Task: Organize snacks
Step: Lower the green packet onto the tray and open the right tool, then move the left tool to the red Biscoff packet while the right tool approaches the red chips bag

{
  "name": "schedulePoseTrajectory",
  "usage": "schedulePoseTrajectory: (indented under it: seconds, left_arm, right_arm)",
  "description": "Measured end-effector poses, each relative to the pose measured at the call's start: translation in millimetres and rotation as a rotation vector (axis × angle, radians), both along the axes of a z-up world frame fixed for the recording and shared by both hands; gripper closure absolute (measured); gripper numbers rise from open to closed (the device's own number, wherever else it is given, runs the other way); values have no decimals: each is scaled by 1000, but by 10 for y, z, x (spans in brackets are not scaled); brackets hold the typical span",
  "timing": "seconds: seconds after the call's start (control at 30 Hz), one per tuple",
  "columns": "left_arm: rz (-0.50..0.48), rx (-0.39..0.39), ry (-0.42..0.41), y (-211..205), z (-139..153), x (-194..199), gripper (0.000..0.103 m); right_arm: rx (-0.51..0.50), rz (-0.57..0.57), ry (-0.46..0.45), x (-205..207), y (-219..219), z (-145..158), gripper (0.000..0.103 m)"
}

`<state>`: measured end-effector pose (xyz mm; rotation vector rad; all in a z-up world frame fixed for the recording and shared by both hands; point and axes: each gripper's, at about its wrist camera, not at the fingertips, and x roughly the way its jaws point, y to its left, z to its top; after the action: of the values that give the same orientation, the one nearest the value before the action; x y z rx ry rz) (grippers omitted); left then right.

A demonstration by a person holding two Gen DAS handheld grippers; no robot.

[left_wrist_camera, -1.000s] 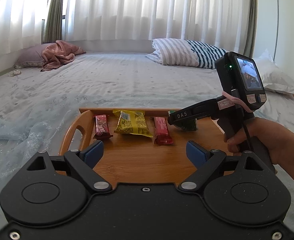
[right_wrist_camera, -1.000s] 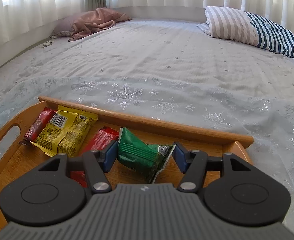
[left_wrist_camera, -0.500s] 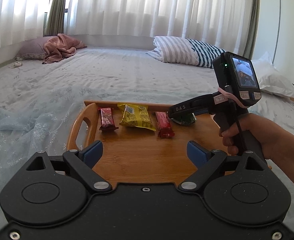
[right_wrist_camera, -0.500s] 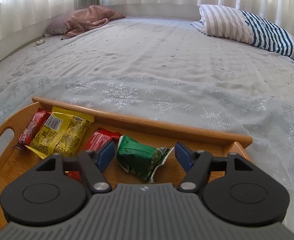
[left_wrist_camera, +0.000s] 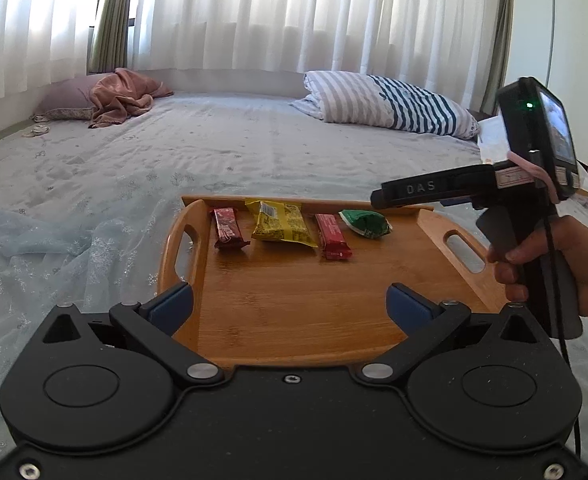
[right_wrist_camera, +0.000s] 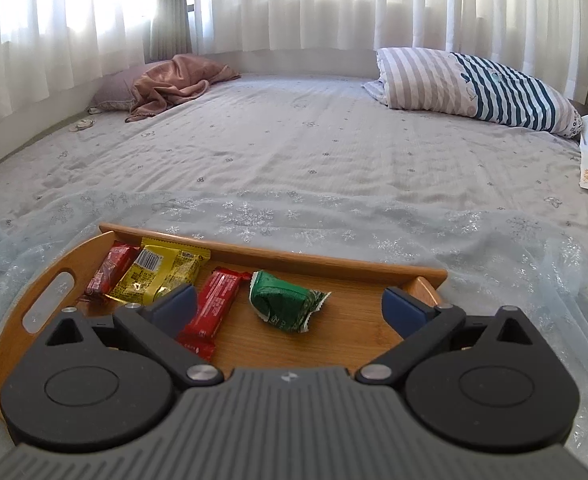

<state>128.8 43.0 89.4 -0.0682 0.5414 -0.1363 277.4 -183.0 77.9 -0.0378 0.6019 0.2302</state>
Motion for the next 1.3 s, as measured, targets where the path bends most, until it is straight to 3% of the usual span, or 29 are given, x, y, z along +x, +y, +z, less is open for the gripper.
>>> schedulePoseTrajectory:
  seconds: [0.33, 0.63, 0.87, 1.03, 1.3]
  left_arm:
    - [122, -125, 47, 452, -41, -211, 0]
    - [189, -24, 40, 568, -72, -468, 0]
    - [183, -1, 45, 463, -127, -623, 0]
    - [164, -11, 58, 391, -177, -732, 0]
    - [135, 19, 99, 325, -295, -886, 0]
  right_arm:
    - [96, 15, -7, -653, -266, 138, 0]
    - [60, 60, 35, -1255, -326, 11, 0]
    - [84, 253, 116, -1898, -44, -165, 0]
    - [56, 307, 175, -2196, 201, -402, 0]
    - [11, 287, 120, -2326, 372, -601, 0]
